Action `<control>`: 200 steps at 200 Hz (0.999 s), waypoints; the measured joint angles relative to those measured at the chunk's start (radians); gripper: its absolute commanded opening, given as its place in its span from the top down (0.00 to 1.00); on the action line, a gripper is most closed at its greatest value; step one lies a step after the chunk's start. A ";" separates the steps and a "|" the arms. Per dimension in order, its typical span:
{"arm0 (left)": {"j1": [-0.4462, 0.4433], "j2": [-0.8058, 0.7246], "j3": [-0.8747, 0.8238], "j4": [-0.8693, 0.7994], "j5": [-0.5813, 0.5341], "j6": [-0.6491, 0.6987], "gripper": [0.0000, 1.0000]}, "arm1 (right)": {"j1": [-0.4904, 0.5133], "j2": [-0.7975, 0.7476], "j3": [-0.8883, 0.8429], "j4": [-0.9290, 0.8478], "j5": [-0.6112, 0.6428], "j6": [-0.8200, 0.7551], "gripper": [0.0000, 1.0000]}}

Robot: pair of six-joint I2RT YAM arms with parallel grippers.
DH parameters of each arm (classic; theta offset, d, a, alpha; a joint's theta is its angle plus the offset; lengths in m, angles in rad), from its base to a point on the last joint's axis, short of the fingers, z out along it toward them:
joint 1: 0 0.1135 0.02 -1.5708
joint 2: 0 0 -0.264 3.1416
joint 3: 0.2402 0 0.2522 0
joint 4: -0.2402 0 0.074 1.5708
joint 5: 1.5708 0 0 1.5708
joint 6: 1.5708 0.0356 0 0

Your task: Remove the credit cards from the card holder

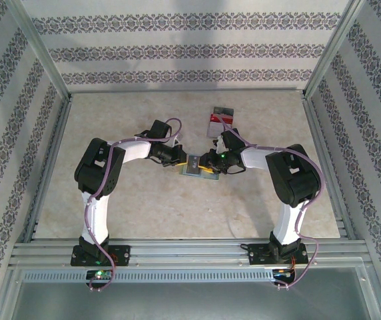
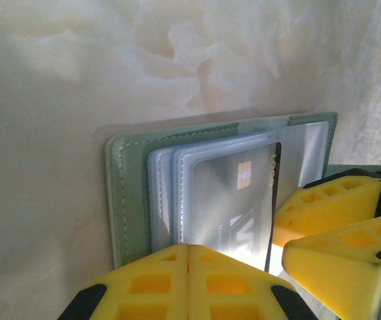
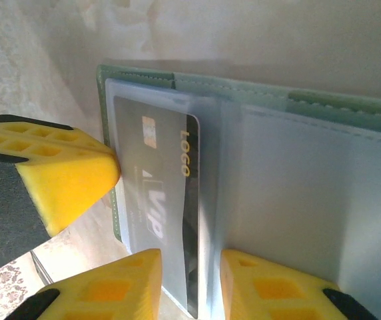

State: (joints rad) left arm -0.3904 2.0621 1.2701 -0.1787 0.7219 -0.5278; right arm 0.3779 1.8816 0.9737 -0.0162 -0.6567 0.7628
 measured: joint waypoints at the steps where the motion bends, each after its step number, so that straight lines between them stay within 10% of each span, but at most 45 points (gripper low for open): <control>1: 0.000 0.000 0.000 0.000 0.000 0.000 0.93 | 0.000 0.000 0.000 0.001 0.000 0.000 0.71; 200: 0.000 0.000 0.000 -0.003 -0.005 0.001 0.93 | 0.000 0.031 -0.015 0.117 -0.041 0.071 0.80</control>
State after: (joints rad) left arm -0.3904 2.0621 1.2701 -0.1814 0.7170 -0.5270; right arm 0.3775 1.9125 0.9585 0.1009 -0.6975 0.8333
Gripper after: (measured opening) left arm 0.071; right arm 0.228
